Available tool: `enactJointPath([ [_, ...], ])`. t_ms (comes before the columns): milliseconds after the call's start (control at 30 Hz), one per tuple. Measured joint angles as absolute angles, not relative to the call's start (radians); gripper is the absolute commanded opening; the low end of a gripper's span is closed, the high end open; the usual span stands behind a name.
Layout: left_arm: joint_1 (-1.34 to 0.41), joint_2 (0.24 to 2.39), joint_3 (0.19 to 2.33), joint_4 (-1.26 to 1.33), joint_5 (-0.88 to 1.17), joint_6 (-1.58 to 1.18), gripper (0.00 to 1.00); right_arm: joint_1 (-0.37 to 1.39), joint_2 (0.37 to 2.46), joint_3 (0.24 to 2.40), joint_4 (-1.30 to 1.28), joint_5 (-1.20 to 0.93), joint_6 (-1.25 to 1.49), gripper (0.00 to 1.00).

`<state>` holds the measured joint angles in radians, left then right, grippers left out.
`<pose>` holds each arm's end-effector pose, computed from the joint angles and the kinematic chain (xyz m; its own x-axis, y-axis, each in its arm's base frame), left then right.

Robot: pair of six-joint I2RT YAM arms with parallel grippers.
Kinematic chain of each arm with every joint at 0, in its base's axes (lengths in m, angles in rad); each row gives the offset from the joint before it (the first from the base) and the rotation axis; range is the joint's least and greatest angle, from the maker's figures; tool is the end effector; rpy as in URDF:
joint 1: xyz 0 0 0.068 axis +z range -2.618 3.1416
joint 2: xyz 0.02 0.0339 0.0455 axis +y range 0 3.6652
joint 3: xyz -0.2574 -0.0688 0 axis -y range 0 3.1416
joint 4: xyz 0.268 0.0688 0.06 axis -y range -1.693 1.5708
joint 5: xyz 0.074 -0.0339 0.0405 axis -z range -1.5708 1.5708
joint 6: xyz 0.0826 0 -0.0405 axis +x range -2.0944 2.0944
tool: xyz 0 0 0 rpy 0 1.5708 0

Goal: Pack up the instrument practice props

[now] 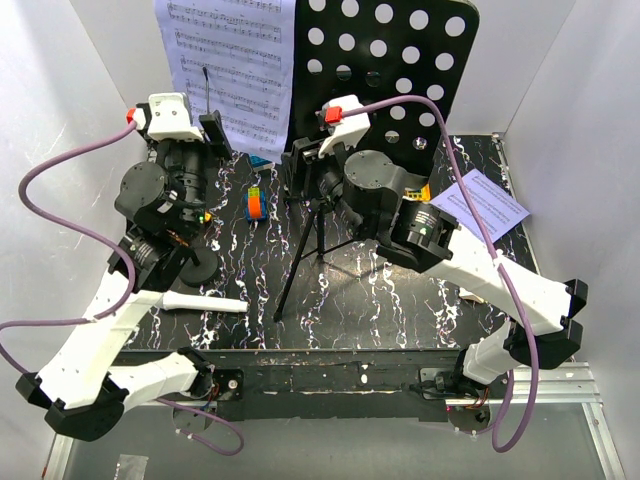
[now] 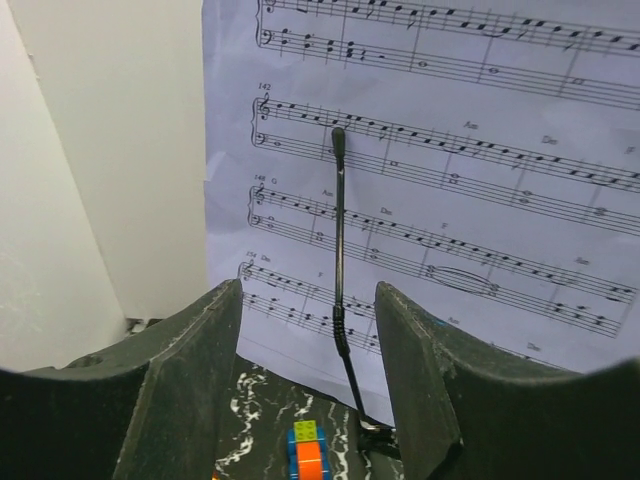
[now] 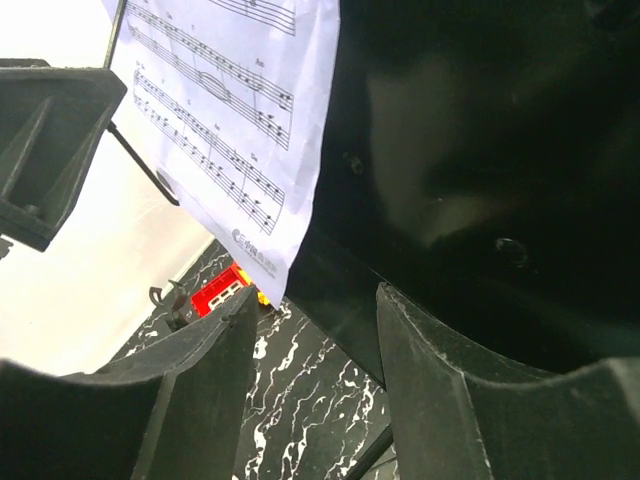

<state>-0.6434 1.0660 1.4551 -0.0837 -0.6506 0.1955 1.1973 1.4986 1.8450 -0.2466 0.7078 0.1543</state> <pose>0.2332 -0.1123 0.5380 0.2389 0.0140 -0.9709 -0.0318 0.9995 0.0066 0.1847 0.3242 0.5313 -0.0365 0.2268 -0.9732 -0.4714 0.8548 0.2169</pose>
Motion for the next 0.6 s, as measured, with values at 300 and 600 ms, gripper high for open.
enactJointPath([
  [300, -0.643, 1.039, 1.448, -0.107, -0.559, 0.125, 0.58, 1.195, 1.529, 1.888, -0.226, 0.684, 0.156, 0.66],
  [600, -0.643, 1.043, 1.448, -0.12, -0.528, 0.098, 0.59, 1.155, 1.612, 1.977, -0.258, 0.649, 0.21, 0.62],
])
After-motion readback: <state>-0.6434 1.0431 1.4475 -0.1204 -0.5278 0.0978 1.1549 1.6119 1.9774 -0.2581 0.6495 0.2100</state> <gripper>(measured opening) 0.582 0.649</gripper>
